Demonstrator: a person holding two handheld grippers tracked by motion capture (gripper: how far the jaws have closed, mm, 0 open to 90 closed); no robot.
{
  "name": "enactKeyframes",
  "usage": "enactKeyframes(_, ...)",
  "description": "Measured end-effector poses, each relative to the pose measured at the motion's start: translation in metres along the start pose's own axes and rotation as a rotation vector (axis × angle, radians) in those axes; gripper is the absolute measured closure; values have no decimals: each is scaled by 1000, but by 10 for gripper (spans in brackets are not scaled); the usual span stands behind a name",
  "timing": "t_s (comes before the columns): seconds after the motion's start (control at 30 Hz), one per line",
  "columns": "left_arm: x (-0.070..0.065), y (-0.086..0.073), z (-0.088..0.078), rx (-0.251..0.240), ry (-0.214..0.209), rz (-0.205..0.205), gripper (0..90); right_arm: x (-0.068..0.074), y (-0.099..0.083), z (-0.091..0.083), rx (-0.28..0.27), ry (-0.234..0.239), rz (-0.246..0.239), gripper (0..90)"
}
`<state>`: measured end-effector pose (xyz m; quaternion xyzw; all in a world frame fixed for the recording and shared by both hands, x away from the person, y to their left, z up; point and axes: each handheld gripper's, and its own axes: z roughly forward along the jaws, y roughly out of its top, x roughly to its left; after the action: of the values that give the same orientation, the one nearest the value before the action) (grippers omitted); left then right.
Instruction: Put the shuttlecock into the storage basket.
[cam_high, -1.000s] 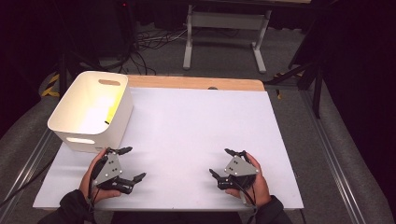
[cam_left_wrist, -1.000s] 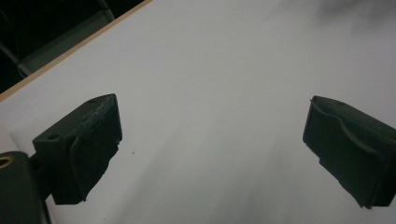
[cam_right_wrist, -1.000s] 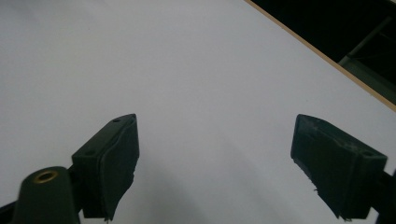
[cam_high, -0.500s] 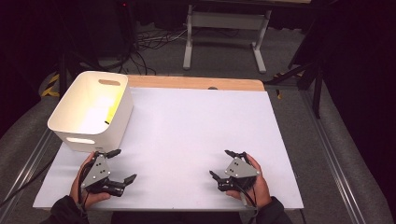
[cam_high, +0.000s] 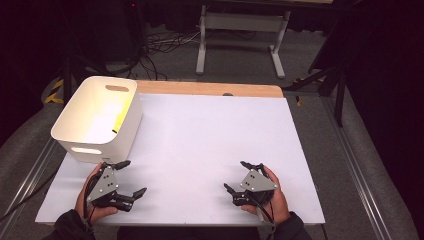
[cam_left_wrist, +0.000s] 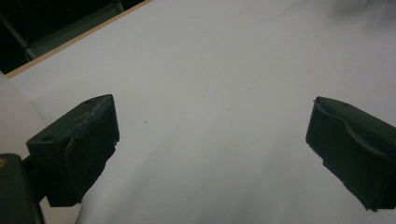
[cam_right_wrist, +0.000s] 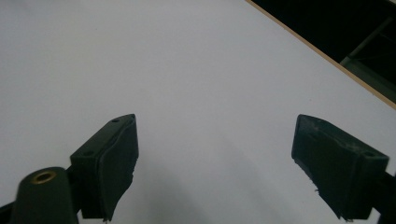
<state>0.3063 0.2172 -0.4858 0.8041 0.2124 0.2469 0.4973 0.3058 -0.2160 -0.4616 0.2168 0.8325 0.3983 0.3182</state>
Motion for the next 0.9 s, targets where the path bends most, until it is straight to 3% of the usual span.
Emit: enactKeyframes(0.9,1,0,2,18,4,3,38,-1,-1,1,2,-7,9,155)
